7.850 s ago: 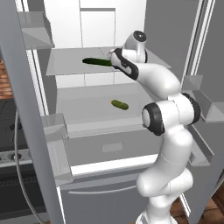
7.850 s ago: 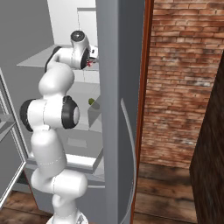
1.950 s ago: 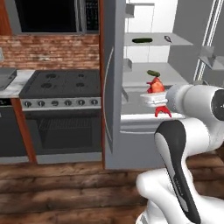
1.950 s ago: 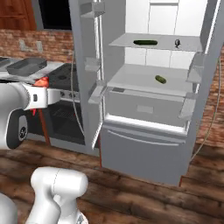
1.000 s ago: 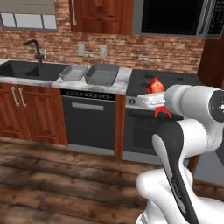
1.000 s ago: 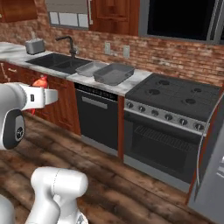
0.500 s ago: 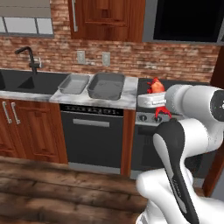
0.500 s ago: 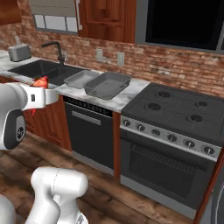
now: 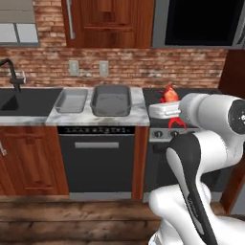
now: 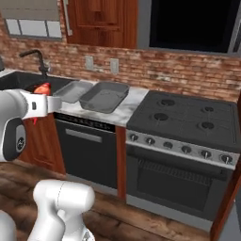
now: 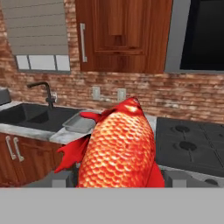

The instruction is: Place one cucumber and one fish in each tupperware on the nearby counter, to pack two identical lunches.

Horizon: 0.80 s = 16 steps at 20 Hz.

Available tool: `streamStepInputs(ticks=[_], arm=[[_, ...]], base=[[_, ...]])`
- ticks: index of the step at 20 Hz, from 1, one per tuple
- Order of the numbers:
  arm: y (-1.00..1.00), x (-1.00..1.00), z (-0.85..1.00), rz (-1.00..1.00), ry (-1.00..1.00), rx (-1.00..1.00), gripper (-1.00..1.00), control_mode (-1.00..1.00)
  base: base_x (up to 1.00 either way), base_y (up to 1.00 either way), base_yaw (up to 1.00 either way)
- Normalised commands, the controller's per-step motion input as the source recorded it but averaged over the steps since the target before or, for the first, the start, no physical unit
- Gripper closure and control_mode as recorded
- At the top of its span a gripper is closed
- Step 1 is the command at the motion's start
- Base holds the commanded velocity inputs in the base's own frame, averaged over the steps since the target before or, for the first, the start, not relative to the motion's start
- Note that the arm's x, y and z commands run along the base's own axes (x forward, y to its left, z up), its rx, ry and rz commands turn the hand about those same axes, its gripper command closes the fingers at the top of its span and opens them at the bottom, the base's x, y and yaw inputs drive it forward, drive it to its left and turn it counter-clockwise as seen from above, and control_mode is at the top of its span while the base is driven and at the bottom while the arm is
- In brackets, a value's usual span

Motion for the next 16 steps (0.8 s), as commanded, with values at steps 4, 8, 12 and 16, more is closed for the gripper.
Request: streamStepInputs(ticks=[4, 8, 12, 16], arm=[[0.00, 0.00, 0.00, 0.00, 0.00, 0.00, 1.00, 1.00], [0.00, 0.00, 0.00, 0.00, 0.00, 0.00, 1.00, 1.00], [0.00, 0.00, 0.00, 0.00, 0.00, 0.00, 1.00, 1.00], [0.00, 0.00, 0.00, 0.00, 0.00, 0.00, 1.00, 1.00]], base=[[0.06, 0.53, -0.43], [0.12, 0.78, -0.45], [0.11, 1.00, -0.39], [0.14, 1.00, -0.26]])
